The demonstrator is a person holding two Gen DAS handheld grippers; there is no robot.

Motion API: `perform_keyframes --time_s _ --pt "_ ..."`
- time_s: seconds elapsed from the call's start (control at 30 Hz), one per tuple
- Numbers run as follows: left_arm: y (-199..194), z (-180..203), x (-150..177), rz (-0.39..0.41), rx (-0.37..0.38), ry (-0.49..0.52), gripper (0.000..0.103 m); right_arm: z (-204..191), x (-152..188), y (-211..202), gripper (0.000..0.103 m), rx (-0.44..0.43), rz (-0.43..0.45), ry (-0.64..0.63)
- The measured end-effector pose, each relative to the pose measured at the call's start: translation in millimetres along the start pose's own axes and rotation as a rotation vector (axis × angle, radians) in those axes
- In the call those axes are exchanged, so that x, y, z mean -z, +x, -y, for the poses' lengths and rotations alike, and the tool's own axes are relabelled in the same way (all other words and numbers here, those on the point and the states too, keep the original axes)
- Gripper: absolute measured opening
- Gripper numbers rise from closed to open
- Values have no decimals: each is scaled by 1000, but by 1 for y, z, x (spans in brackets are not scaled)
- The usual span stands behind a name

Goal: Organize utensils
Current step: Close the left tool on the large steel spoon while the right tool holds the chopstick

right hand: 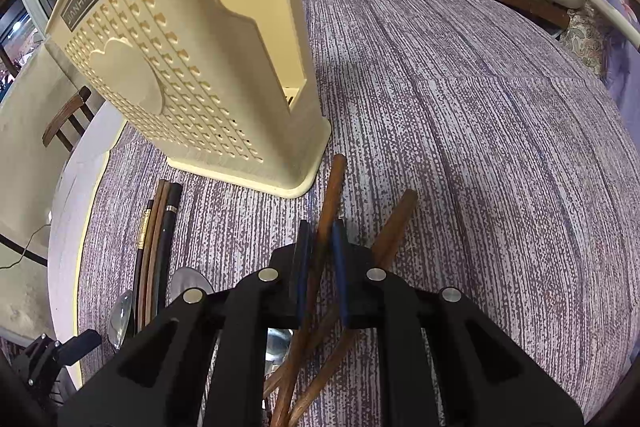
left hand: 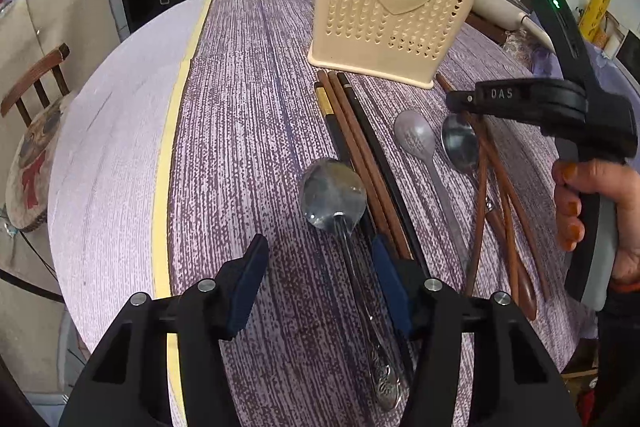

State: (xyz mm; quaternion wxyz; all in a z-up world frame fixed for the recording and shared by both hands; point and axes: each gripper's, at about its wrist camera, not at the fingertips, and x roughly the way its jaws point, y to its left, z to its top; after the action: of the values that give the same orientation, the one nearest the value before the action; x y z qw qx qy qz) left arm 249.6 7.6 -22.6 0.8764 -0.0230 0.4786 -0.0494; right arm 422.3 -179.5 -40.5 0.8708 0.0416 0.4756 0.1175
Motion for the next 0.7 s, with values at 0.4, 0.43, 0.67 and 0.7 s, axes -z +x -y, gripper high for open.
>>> perform_keyframes --time_s 0.4,0.43,0.67,0.7 --pt "8 -10 -17 -47 -44 26 47 3 -3 2 12 -11 -11 4" --pt "9 -11 -20 -54 -48 28 47 3 -3 2 12 -9 -11 4" --pt "20 -6 -37 -93 -68 28 54 3 -3 2 12 -5 -9 6" --pt "21 -7 -39 -99 -66 22 55 2 -3 2 12 -4 -10 5"
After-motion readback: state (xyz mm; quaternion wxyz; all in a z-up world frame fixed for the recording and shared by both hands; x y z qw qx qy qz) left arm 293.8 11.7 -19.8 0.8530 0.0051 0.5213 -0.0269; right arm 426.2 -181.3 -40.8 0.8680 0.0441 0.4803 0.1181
